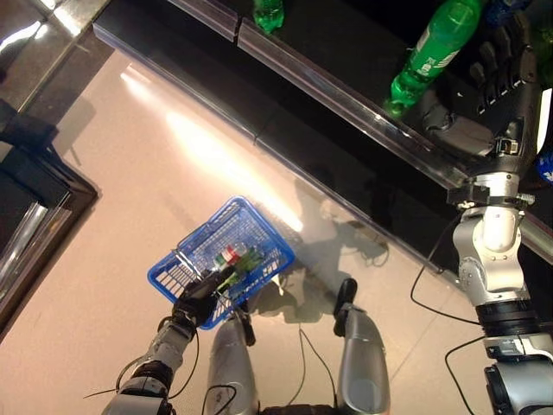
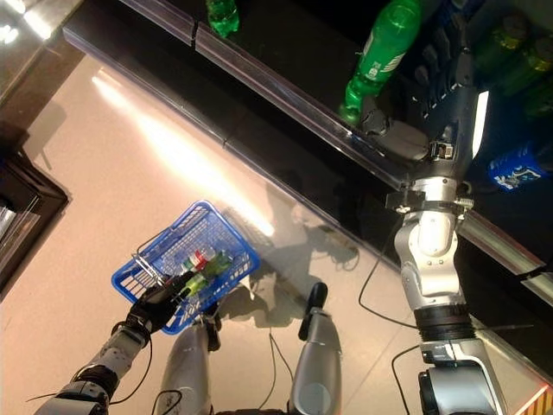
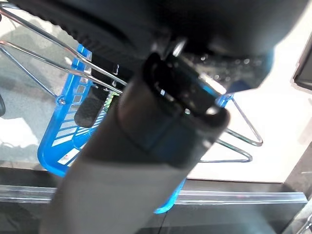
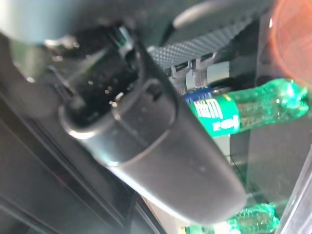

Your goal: Pick up the drink and place into the basket.

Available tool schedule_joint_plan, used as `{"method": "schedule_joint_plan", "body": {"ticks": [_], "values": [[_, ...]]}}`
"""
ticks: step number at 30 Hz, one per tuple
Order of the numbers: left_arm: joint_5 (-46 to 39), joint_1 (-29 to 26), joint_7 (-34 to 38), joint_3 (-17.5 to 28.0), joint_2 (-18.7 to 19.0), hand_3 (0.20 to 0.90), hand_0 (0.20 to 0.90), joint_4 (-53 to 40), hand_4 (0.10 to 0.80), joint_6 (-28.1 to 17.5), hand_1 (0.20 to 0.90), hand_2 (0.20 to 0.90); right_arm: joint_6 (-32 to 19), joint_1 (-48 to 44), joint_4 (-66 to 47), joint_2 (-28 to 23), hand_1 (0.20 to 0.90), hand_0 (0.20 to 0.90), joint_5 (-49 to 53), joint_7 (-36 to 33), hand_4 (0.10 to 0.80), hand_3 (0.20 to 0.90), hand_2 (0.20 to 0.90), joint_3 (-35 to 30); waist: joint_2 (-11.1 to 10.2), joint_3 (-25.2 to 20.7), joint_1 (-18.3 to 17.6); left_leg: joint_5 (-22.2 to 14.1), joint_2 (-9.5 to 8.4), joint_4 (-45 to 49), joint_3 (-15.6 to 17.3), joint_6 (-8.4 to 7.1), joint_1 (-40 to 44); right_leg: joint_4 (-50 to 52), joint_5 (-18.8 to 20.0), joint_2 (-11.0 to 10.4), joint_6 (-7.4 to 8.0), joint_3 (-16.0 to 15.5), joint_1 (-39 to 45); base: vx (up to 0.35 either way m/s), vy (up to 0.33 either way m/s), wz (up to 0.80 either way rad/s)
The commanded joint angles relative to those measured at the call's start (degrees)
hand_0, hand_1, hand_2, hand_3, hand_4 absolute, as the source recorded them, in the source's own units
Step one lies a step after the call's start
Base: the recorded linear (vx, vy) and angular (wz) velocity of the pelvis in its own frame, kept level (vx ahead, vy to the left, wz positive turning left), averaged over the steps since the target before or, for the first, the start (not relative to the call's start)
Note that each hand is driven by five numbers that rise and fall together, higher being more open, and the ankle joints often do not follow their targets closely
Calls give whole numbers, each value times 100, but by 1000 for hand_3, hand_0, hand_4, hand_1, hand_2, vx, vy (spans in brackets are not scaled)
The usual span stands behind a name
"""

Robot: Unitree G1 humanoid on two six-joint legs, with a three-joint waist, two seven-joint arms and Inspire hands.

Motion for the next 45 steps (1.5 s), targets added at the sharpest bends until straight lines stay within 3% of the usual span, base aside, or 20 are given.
{"method": "schedule_joint_plan", "body": {"ticks": [1, 14, 36, 38, 40, 41, 44, 45], "values": [[-277, 558, -720, -288, 139, 200, 300, -369, 100, 106, 300, 300, -312, -836, -80, -452, 900, 900, 559, 203, 800, 900, 900, -331, -60, -292, 148, -91, 11, 148, -40, 241, 80, -426, 303, -116, 172, 87, 98, 1, 0, 7], [-156, 492, -779, -516, 250, 200, 300, -341, 100, 204, 300, 300, 145, -1722, 1055, -784, 900, 900, 1163, 573, 800, 900, 900, -8, -15, -322, 307, -79, -45, 96, -65, 273, 133, -470, 320, -143, 149, -33, 180, 2, 0, 1], [-31, 396, -917, -737, 478, 200, 300, -377, 100, 356, 300, 300, 815, -2842, 2374, -1162, 900, 900, 1051, 780, 800, 900, 900, 859, -15, -287, 545, -66, -95, 56, -160, 325, 118, -511, 359, -152, 137, -174, 228, 2, -5, 2], [8, 362, -905, -750, 500, 200, 300, -349, 100, 363, 300, 300, 859, -2949, 2509, -1140, 768, 768, 994, 826, 646, 746, 768, 974, -31, -285, 571, -57, -100, 36, -172, 322, 122, -542, 376, -144, 139, -203, 247, -6, -34, 4], [17, 353, -921, -750, 520, 200, 300, -343, 100, 371, 300, 300, 844, -3022, 2569, -1113, 495, 495, 953, 909, 328, 428, 495, 1056, -33, -279, 585, -51, -101, 22, -170, 324, 129, -560, 387, -145, 140, -216, 255, 32, -5, 0], [30, 358, -936, -755, 531, 200, 300, -337, 100, 377, 300, 300, 847, -3049, 2581, -1105, 300, 300, 958, 950, 100, 200, 300, 1099, -18, -295, 598, -175, -89, 31, -215, 276, 189, -521, 273, -129, 204, -182, 300, 64, -8, 0], [34, 345, -967, -783, 546, 200, 300, -328, 100, 384, 300, 300, 824, -3145, 2657, -1089, 300, 300, 942, 998, 100, 200, 300, 1211, 2, -287, 619, -171, -112, 21, -228, 290, 192, -503, 278, -139, 202, -186, 285, -5, 0, 3], [32, 334, -979, -791, 550, 200, 300, -330, 100, 386, 300, 300, 818, -3183, 2677, -1092, 300, 300, 942, 996, 100, 200, 300, 1232, -2, -266, 616, -46, -136, -6, -181, 340, 145, -555, 392, -154, 138, -230, 254, -9, 8, 11]]}}
